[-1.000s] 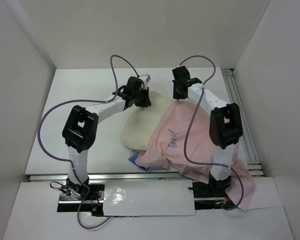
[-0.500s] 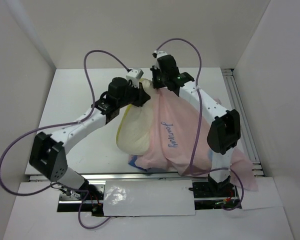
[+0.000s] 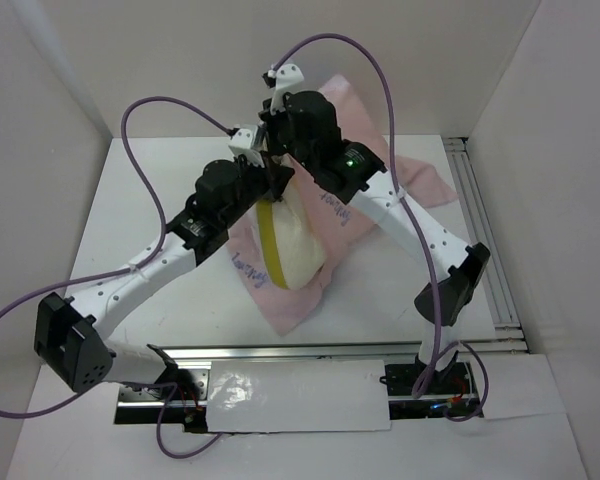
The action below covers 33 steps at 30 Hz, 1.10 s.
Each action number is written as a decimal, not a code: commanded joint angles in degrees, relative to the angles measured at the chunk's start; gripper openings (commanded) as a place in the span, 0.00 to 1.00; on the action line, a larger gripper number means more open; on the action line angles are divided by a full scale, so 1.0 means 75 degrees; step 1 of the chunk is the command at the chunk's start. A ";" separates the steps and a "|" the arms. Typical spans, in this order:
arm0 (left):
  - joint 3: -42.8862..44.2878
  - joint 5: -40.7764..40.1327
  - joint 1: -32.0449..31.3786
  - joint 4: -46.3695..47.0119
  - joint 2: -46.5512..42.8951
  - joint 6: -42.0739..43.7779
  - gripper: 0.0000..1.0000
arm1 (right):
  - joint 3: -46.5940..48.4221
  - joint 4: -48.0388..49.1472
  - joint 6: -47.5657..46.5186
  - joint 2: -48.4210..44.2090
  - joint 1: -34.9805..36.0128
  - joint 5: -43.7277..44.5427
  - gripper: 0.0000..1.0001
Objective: Put the pillow into the pillowcase
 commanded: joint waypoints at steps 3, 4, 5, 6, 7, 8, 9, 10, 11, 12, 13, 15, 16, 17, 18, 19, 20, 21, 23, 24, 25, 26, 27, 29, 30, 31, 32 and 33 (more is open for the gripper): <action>-0.0048 -0.1470 0.0082 0.0812 0.0723 -0.0510 0.00 | 0.1167 0.0251 0.0246 -0.0546 0.1320 -0.0587 0.00; 0.0022 -0.1471 0.0291 0.0939 0.0794 -0.0511 0.00 | 0.1249 0.0112 0.0246 -0.0442 0.1425 -0.0586 0.00; 0.0174 -0.1471 0.0293 0.0871 0.0910 -0.0604 0.00 | 0.1342 -0.0099 0.0246 -0.0440 0.1426 -0.0586 0.00; 0.0268 -0.1576 0.0293 0.0870 0.0981 -0.0605 0.00 | 0.1482 -0.0170 0.0246 -0.0336 0.1426 -0.0586 0.00; 0.0339 -0.1705 0.0293 0.0870 0.0982 -0.0605 0.00 | 0.1577 -0.0241 0.0246 -0.0207 0.1530 -0.0516 0.00; 0.0339 -0.1799 0.0363 0.0870 0.1098 -0.0605 0.00 | 0.1705 -0.0427 0.0246 -0.0137 0.1531 -0.0516 0.00; 0.0536 -0.1800 0.0363 0.0870 0.1250 -0.0605 0.00 | 0.1799 -0.0429 0.0327 -0.0136 0.1531 -0.0516 0.00; 0.0538 -0.1916 0.0363 0.0870 0.1251 -0.0698 0.00 | 0.1870 -0.0510 0.0328 -0.0055 0.1531 -0.0516 0.00; 0.0538 -0.1917 0.0363 0.0870 0.1332 -0.0699 0.00 | 0.1870 -0.0511 0.0328 -0.0054 0.1531 -0.0516 0.00; 0.0457 -0.1917 0.0363 0.0975 0.1333 -0.0849 0.00 | 0.1870 -0.0511 0.0328 -0.0054 0.1531 -0.0423 0.00; 0.0340 -0.1917 0.0363 0.1069 0.1264 -0.0851 0.00 | 0.1662 -0.0395 0.0328 -0.0054 0.1531 -0.0422 0.00; -0.0184 -0.1917 0.0363 0.1500 0.1077 -0.1084 0.00 | 0.1578 -0.0312 0.0398 -0.0054 0.1531 -0.0340 0.00; -0.0362 -0.1917 0.0363 0.1654 0.0843 -0.1085 0.00 | 0.1485 -0.0312 0.0503 0.0027 0.1369 -0.0340 0.00; -0.0515 -0.1917 0.0433 0.1760 0.0725 -0.1155 0.00 | 0.1484 -0.0312 0.0504 0.0144 0.1286 -0.0456 0.00; -0.0621 -0.1917 0.0434 0.1761 0.0620 -0.1156 0.00 | 0.1484 -0.0312 0.0620 0.0227 0.1181 -0.0538 0.00; -0.0703 -0.1986 0.0434 0.1645 0.0514 -0.1260 0.00 | 0.1553 -0.0312 0.0795 0.0309 0.0971 -0.0748 0.00; -0.0785 -0.1987 0.0434 0.1516 0.0432 -0.1261 0.00 | 0.1554 -0.0312 0.0866 0.0379 0.0864 -0.0866 0.00; -0.0786 -0.1987 0.0434 0.1376 0.0257 -0.1342 0.00 | 0.1554 -0.0381 0.0948 0.0519 0.0747 -0.0995 0.00; -0.0867 -0.1987 0.0516 0.1048 0.0185 -0.1343 0.00 | 0.1554 -0.0382 0.1218 0.0660 0.0385 -0.1428 0.00; -0.0868 -0.1918 0.0516 0.0977 0.0080 -0.1343 0.00 | 0.1554 -0.0463 0.1311 0.0823 0.0267 -0.1592 0.00; -0.0961 -0.1801 0.0597 0.0906 0.0079 -0.1343 0.00 | 0.1554 -0.0464 0.1405 0.0906 0.0150 -0.1756 0.00; -0.0962 -0.1730 0.0598 0.0906 0.0010 -0.1343 0.02 | 0.1554 -0.0464 0.1510 0.0977 -0.0014 -0.2060 0.01; -0.0962 -0.1729 0.0598 0.0778 0.0009 -0.1413 0.05 | 0.1554 -0.0464 0.1512 0.1047 -0.0085 -0.2144 0.03; -0.0834 -0.1473 0.0680 0.0695 0.0195 -0.1413 0.13 | 0.1450 -0.0370 0.1581 0.1165 -0.0190 -0.2145 0.10; -0.0728 -0.1472 0.0680 0.0544 0.0301 -0.1413 0.29 | 0.1449 -0.0370 0.1582 0.1304 -0.0284 -0.2052 0.15; -0.0576 -0.1471 0.0773 0.0194 0.0430 -0.1413 0.39 | 0.1449 -0.0463 0.1582 0.1526 -0.0285 -0.2051 0.20; -0.0215 -0.1379 0.0774 -0.0053 0.0582 -0.1483 0.51 | 0.1565 -0.0557 0.1582 0.1633 -0.0390 -0.1865 0.36; -0.0014 -0.1285 0.0855 -0.0322 0.0873 -0.1577 0.61 | 0.1670 -0.0651 0.1582 0.1727 -0.0391 -0.1759 0.41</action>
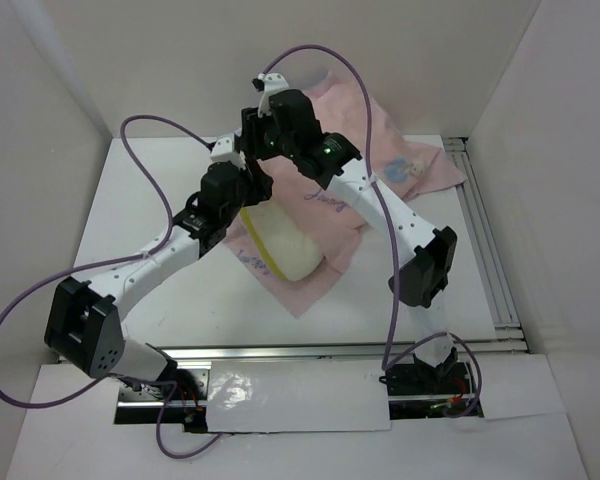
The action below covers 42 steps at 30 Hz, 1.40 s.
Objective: Put the pillow into the pillowcase
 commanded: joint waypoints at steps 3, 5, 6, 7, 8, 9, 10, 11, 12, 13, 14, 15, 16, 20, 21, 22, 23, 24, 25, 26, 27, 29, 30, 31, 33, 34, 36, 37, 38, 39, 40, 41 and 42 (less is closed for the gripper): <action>0.1153 0.0553 0.0095 -0.0946 0.0703 -0.0345 0.69 | 0.0412 -0.0055 0.0089 0.0300 -0.0067 0.0184 0.70; 0.1037 0.0553 0.0165 -0.1192 0.0703 -0.0439 0.75 | 0.0203 -0.0149 0.0008 0.0161 -0.0067 0.0372 0.82; 0.0931 0.0553 0.0165 -0.1194 0.0703 -0.0520 0.80 | -0.0112 -0.0149 0.0007 0.0055 -0.0149 0.0570 0.90; 0.0802 0.0622 0.0165 -0.1194 0.0517 -0.0521 0.80 | -0.0312 -0.0080 0.0007 -0.0190 -0.0149 0.0653 0.93; 0.0546 0.0727 0.0165 -0.1263 0.0446 -0.0440 0.82 | -0.0511 0.0002 0.0007 -0.0332 -0.0231 0.0724 0.94; 0.0427 0.0810 0.0165 -0.1264 0.0445 -0.0370 0.91 | -0.0734 0.0003 0.0007 -0.0461 -0.0301 0.0724 0.95; 0.0333 0.0915 0.0165 -0.1380 0.0329 -0.0288 0.91 | -0.1177 0.0084 0.0077 -0.0740 -0.0429 0.0724 0.96; 0.0158 0.1044 0.0165 -0.1381 0.0224 -0.0148 0.91 | -0.1402 0.0085 0.0078 -0.0882 -0.0500 0.0643 0.96; 0.0029 0.1393 0.0165 -0.1474 0.0153 0.0248 0.91 | -0.1903 0.0085 0.0159 -0.1035 -0.0640 0.0642 0.96; -0.0112 0.1582 -0.0009 -0.1347 0.0083 0.0542 0.93 | -0.2186 0.0085 0.0160 -0.1349 -0.0711 0.0573 0.97; -0.0241 0.1700 -0.0115 -0.1346 0.0082 0.0835 1.00 | -0.2491 0.0085 0.0241 -0.1538 -0.0805 0.0572 0.97; -0.0323 0.1353 -0.0267 -0.1416 -0.0011 0.1105 1.00 | -0.2830 0.0166 0.0242 -0.1737 -0.0910 0.0491 0.97; -0.0324 0.1176 -0.0442 -0.1590 -0.0012 0.1189 1.00 | -0.3623 0.0167 0.0311 -0.1960 -0.1108 0.0490 0.97; 0.0016 0.1092 -0.1460 -0.2518 0.0362 0.1493 1.00 | -0.5689 0.0390 0.0721 -0.3515 -0.1777 0.0560 0.99; 0.0016 0.1022 -0.1638 -0.2518 0.0363 0.1494 1.00 | -0.6076 0.0459 0.0815 -0.3787 -0.1929 0.0560 0.99; -0.0135 0.0929 -0.1825 -0.2448 0.0293 0.1668 1.00 | -0.6764 0.0460 0.0909 -0.4045 -0.2209 0.0560 0.99; -0.0218 0.1021 -0.2152 -0.2366 0.0188 0.1751 1.00 | -0.7061 0.0391 0.0910 -0.4291 -0.2340 0.0560 0.99; -0.0218 0.1021 -0.2283 -0.2284 0.0187 0.1752 1.00 | -0.7331 0.0193 0.1037 -0.4758 -0.2457 0.0560 0.99; -0.0427 0.1103 -0.2412 -0.2017 0.0118 0.1822 1.00 | -0.7589 0.0098 0.1213 -0.4971 -0.2551 0.0711 0.99; -0.0499 0.1103 -0.2529 -0.1886 0.0117 0.1822 1.00 | -0.8079 0.0016 0.1284 -0.5171 -0.2703 0.0805 0.99; -0.0500 0.1104 -0.2692 -0.1792 0.0256 0.1823 1.00 | -0.8316 -0.0055 0.1285 -0.5556 -0.2785 0.0876 0.99; -0.0313 0.0836 -0.2810 -0.1989 0.0572 0.1893 1.00 | -0.8879 -0.0137 0.1390 -0.5898 -0.3008 0.0806 0.99; -0.0173 0.0730 -0.2904 -0.2141 0.0968 0.1893 1.00 | -0.9020 -0.0230 0.1471 -0.6178 -0.3078 0.0667 0.99; 0.0014 0.0554 -0.2905 -0.2236 0.1170 0.1893 1.00 | -0.9149 -0.0312 0.1472 -0.6297 -0.3149 0.0584 0.99; 0.0016 0.0319 -0.2999 -0.2097 0.1522 0.1974 1.00 | -0.9499 -0.0453 0.1554 -0.6577 -0.3255 0.0350 0.99; 0.0016 0.0249 -0.2999 -0.1992 0.1860 0.1975 1.00 | -0.9641 -0.0454 0.1624 -0.6660 -0.3348 0.0164 0.99; 0.0144 0.0178 -0.2999 -0.2001 0.2248 0.1975 1.00 | -1.0004 -0.0524 0.1625 -0.6836 -0.3419 -0.0037 0.99; 0.0377 0.0050 -0.2999 -0.2072 0.2633 0.1975 1.00 | -1.0098 -0.0524 0.1543 -0.6837 -0.3489 -0.0130 0.99; 0.0472 0.0049 -0.2999 -0.2073 0.2811 0.1975 0.97 | -1.0262 -0.0524 0.1543 -0.6837 -0.3489 -0.0317 0.99; 0.0543 0.0049 -0.2999 -0.2165 0.2952 0.1894 0.95 | -1.0345 -0.0524 0.1473 -0.6837 -0.3489 -0.0435 1.00; 0.0613 0.0049 -0.2999 -0.2166 0.3092 0.1893 0.86 | -1.0438 -0.0443 0.1472 -0.6837 -0.3489 -0.0552 1.00; 0.0614 0.0130 -0.2999 -0.2166 0.3314 0.1893 0.70 | -1.0520 -0.0361 0.1403 -0.6837 -0.3489 -0.0750 1.00; 0.0706 0.0235 -0.2999 -0.2166 0.3397 0.1893 0.48 | -1.0695 -0.0291 0.1402 -0.6721 -0.3489 -0.0845 1.00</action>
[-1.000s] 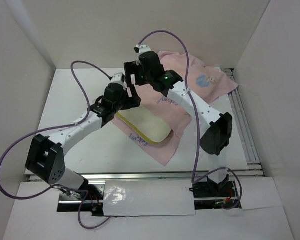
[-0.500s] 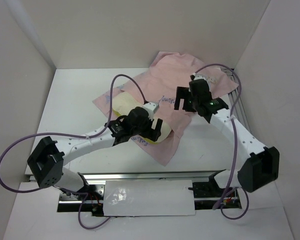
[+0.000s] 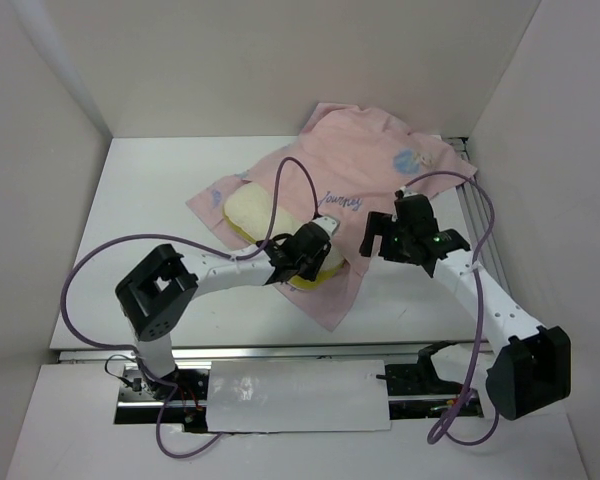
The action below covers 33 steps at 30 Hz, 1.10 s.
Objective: Put the pillow into the pillowcase
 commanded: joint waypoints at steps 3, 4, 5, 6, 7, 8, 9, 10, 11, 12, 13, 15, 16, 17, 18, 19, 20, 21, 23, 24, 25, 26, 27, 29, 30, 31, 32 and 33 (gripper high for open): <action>0.0466 0.0094 -0.0015 -0.0179 0.0630 -0.0259 0.00 | -0.0594 0.0419 -0.0271 0.0266 -0.0033 -0.1072 1.00; 0.0537 -0.0011 -0.0015 -0.0180 0.0631 -0.0259 0.00 | -0.0595 0.0420 -0.0365 0.0488 -0.0033 -0.1143 1.00; 0.0688 -0.0256 -0.0015 -0.0284 0.0631 -0.0259 0.00 | -0.0595 0.0490 -0.0528 0.0618 -0.0033 -0.1143 1.00; 0.0759 -0.0374 -0.0015 -0.0390 0.0631 -0.0259 0.00 | -0.0595 0.0490 -0.0530 0.0758 -0.0033 -0.1143 0.99; 0.0830 -0.0445 -0.0015 -0.0460 0.0561 -0.0259 0.00 | -0.0595 0.0653 -0.0623 0.1015 -0.0033 -0.1027 0.97; 0.0981 -0.0446 -0.0015 -0.0542 0.0560 -0.0340 0.00 | -0.0595 0.0759 -0.0624 0.1122 -0.0033 -0.1026 0.97; 0.0983 -0.0446 -0.0015 -0.0543 0.0444 -0.0341 0.00 | -0.0595 0.0899 -0.0705 0.1216 -0.0033 -0.1026 0.96; 0.0983 -0.0515 -0.0015 -0.0613 0.0362 -0.0341 0.00 | -0.0595 0.1225 -0.0706 0.1414 -0.0033 -0.1026 0.96; 0.0983 -0.0516 -0.0015 -0.0613 0.0199 -0.0446 0.00 | -0.0688 0.1391 -0.0706 0.1509 -0.0033 -0.1026 0.95; 0.0983 -0.0516 -0.0015 -0.0532 0.0104 -0.0447 0.00 | -0.0770 0.1543 -0.0775 0.1707 -0.0033 -0.1026 0.95; 0.0983 -0.0516 -0.0015 -0.0531 0.0010 -0.0540 0.00 | -0.0841 0.1731 -0.0776 0.1790 -0.0033 -0.1026 0.95; 0.0983 -0.0516 -0.0015 -0.0461 -0.0224 -0.0611 0.00 | -0.0981 0.2491 -0.0776 0.1954 -0.0033 -0.1026 0.93; 0.0983 -0.0516 -0.0015 -0.0391 -0.0225 -0.0692 0.00 | -0.1075 0.2773 -0.0776 0.2048 -0.0033 -0.1119 0.92; 0.0983 -0.0516 0.0055 -0.0391 -0.0225 -0.0693 0.00 | -0.1076 0.3158 -0.0915 0.2257 -0.0033 -0.1236 0.90; 0.1064 -0.0516 0.0056 -0.0391 -0.0225 -0.0797 0.00 | -0.0983 0.3290 -0.0917 0.2364 0.0037 -0.1237 0.89; 0.1146 -0.0516 0.0056 -0.0460 -0.0225 -0.0880 0.00 | -0.0982 0.3419 -0.0998 0.2458 0.0037 -0.1318 0.87; 0.1239 -0.0516 0.0160 -0.0588 -0.0225 -0.0880 0.00 | -0.0982 0.3687 -0.1068 0.2598 0.0037 -0.1400 0.83; 0.1403 -0.0516 0.0242 -0.0590 -0.0144 -0.1020 0.00 | -0.0982 0.3806 -0.1069 0.2599 0.0037 -0.1401 0.79; 0.1486 -0.0422 0.0243 -0.0590 -0.0143 -0.1102 0.00 | -0.0982 0.3993 -0.1151 0.2669 0.0037 -0.1600 0.72; 0.1486 -0.0329 0.0243 -0.0497 -0.0143 -0.1103 0.00 | -0.0982 0.4099 -0.1232 0.2670 0.0037 -0.1670 0.68; 0.1486 -0.0328 0.0243 -0.0415 -0.0224 -0.1103 0.00 | -0.1052 0.4100 -0.1326 0.2600 0.0037 -0.1810 0.46; 0.1486 -0.0328 0.0243 -0.0414 -0.0318 -0.1103 0.00 | -0.1052 0.4100 -0.1327 0.2472 0.0119 -0.1811 0.32; 0.1417 -0.0236 0.0243 -0.0310 -0.0388 -0.1103 0.00 | -0.1052 0.4100 -0.1420 0.2378 0.0119 -0.1719 0.24; 0.1416 -0.0235 0.0243 -0.0191 -0.0459 -0.1103 0.00 | -0.0901 0.3750 -0.1513 0.2098 0.0119 -0.1612 0.00; 0.1416 -0.0235 0.0243 -0.0110 -0.0564 -0.1103 0.00 | -0.0900 0.3412 -0.1596 0.1945 0.0119 -0.1612 0.00; 0.1416 -0.0235 0.0243 -0.0109 -0.0565 -0.1196 0.00 | -0.0714 0.3234 -0.1596 0.1792 0.0189 -0.1612 0.00; 0.1416 -0.0339 0.0243 -0.0109 -0.0646 -0.1197 0.00 | -0.0620 0.3035 -0.1596 0.1628 0.0190 -0.1751 0.00; 0.1497 -0.0340 0.0243 -0.0109 -0.0647 -0.1290 0.00 | -0.0514 0.2639 -0.1596 0.1267 0.0190 -0.1869 0.00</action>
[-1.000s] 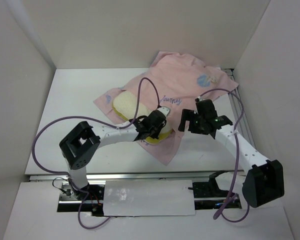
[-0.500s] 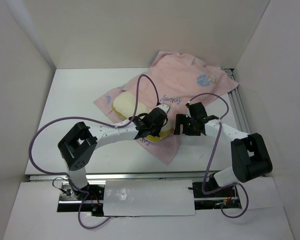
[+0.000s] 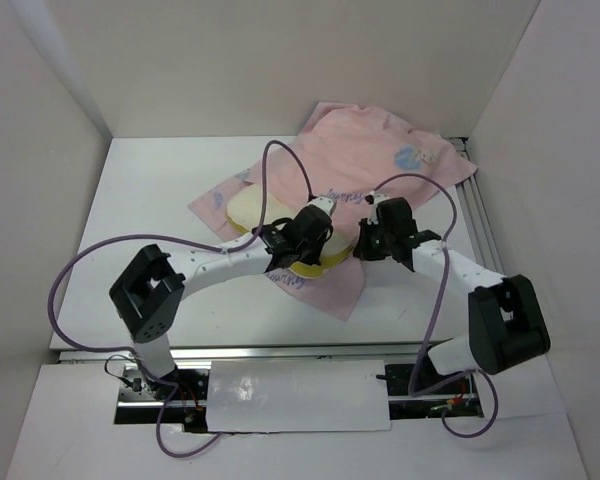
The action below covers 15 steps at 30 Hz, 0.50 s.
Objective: Put the pillow into the pillowcase
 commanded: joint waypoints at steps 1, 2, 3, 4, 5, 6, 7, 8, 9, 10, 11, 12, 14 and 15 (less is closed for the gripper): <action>0.0486 -0.0328 0.0063 0.0887 -0.0551 -0.0500 0.00 | 0.0776 -0.0797 -0.0293 -0.1052 0.0273 -0.0586 0.00; 0.0557 -0.0329 0.0063 0.0969 -0.0551 -0.0594 0.00 | 0.0953 -0.1252 -0.0294 -0.1344 0.0345 -0.0787 0.00; 0.0651 -0.0492 0.0063 0.0969 -0.0551 -0.0769 0.00 | 0.1141 -0.1512 -0.0294 -0.1440 0.0415 -0.1032 0.00; 0.0826 -0.0586 0.0063 0.0969 -0.0551 -0.1061 0.00 | 0.1363 -0.1793 -0.0468 -0.1522 0.0497 -0.1290 0.00; 0.0827 -0.0657 0.0063 0.1051 -0.0551 -0.1157 0.00 | 0.1795 -0.2027 -0.0470 -0.1593 0.0672 -0.1734 0.00; 0.0932 -0.0657 0.0063 0.1283 -0.0551 -0.1285 0.00 | 0.2008 -0.2471 -0.0609 -0.1686 0.0778 -0.1993 0.00; 0.0933 -0.0657 0.0063 0.1448 -0.0551 -0.1554 0.00 | 0.2242 -0.2638 -0.0692 -0.1687 0.0883 -0.2251 0.00; 0.0933 -0.0878 0.0063 0.1647 -0.0632 -0.1695 0.00 | 0.2418 -0.2732 -0.0797 -0.1780 0.1093 -0.2764 0.00; 0.0933 -0.1031 0.0063 0.1869 -0.0714 -0.1848 0.00 | 0.2791 -0.3000 -0.0798 -0.1850 0.1211 -0.3001 0.00; 0.0933 -0.1218 0.0132 0.2057 -0.0715 -0.2012 0.00 | 0.2992 -0.3095 -0.0914 -0.1851 0.1305 -0.3178 0.00; 0.1003 -0.1614 0.0133 0.2291 -0.0819 -0.2361 0.00 | 0.3157 -0.3166 -0.0985 -0.1921 0.1480 -0.3504 0.00; 0.1003 -0.1804 0.0133 0.2294 -0.0901 -0.2585 0.00 | 0.3448 -0.3248 -0.1101 -0.1921 0.1552 -0.3740 0.00; 0.1295 -0.2469 0.0133 0.1956 -0.0902 -0.3437 0.00 | 0.3650 -0.3331 -0.1313 -0.2027 0.1657 -0.4487 0.00; 0.1296 -0.2671 0.0133 0.1954 -0.0902 -0.3663 0.00 | 0.3825 -0.3400 -0.1383 -0.2120 0.1727 -0.4701 0.00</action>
